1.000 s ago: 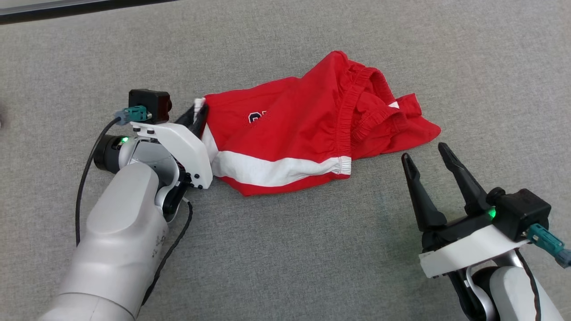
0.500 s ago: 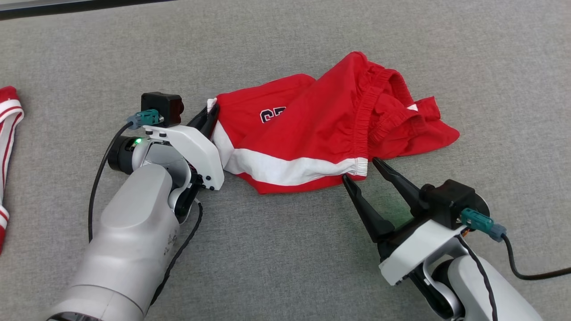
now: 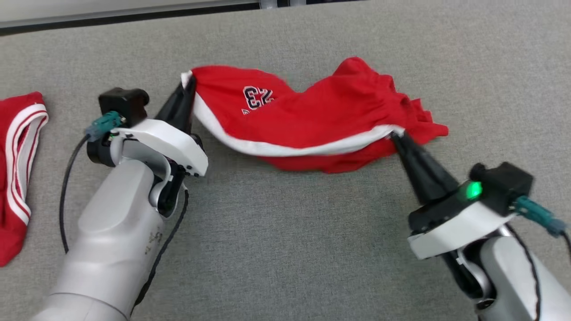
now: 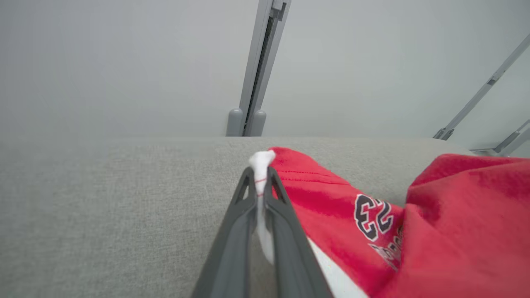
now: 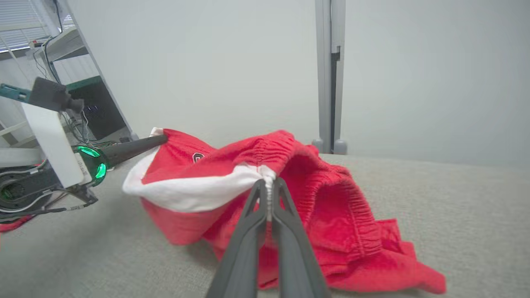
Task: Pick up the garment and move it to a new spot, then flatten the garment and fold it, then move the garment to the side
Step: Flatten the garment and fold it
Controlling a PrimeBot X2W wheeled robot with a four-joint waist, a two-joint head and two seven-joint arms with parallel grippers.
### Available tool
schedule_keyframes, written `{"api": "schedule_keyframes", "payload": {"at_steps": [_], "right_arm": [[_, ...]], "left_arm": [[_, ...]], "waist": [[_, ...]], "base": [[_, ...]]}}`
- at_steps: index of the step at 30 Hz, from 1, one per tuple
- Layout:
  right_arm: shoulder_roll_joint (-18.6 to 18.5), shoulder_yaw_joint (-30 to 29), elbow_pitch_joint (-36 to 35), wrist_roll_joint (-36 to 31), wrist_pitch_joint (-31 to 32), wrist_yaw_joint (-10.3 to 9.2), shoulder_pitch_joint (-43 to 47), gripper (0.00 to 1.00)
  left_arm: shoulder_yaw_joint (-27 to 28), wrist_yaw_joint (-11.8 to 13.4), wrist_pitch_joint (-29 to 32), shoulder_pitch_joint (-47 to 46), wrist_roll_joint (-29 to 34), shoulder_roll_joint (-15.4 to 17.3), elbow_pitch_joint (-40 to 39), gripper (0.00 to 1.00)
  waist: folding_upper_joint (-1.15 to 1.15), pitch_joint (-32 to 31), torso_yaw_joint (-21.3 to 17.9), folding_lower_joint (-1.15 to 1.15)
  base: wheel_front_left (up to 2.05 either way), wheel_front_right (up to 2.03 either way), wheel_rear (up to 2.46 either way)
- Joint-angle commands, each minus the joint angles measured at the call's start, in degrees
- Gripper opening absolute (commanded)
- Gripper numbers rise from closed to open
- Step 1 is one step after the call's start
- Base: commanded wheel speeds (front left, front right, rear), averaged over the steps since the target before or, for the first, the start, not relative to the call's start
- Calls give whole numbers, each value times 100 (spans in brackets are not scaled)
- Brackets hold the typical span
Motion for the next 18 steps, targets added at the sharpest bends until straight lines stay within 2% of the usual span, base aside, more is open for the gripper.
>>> {"api": "schedule_keyframes", "payload": {"at_steps": [1,4,5,9,18], "right_arm": [[-57,-280,-188,-99,-117,0,78,0],[-72,-696,-483,-241,-166,0,162,0],[-72,-696,-483,-241,-166,0,162,0],[-21,-1178,-924,-348,-135,0,273,0],[196,-1946,-1846,-725,175,-1,594,0]], "left_arm": [[207,127,-42,159,13,119,-458,0],[614,375,-46,537,166,219,-1504,0],[614,375,-46,537,166,219,-1504,0],[987,781,-48,1261,454,253,-3038,0],[1058,1538,88,2643,930,426,-5968,0]], "waist": [[0,-129,57,0],[0,-274,120,0],[0,-274,120,0],[0,-478,178,0],[0,-733,260,0]], "base": [[0,0,0],[0,0,0],[0,0,0],[0,0,0],[0,0,0]]}}
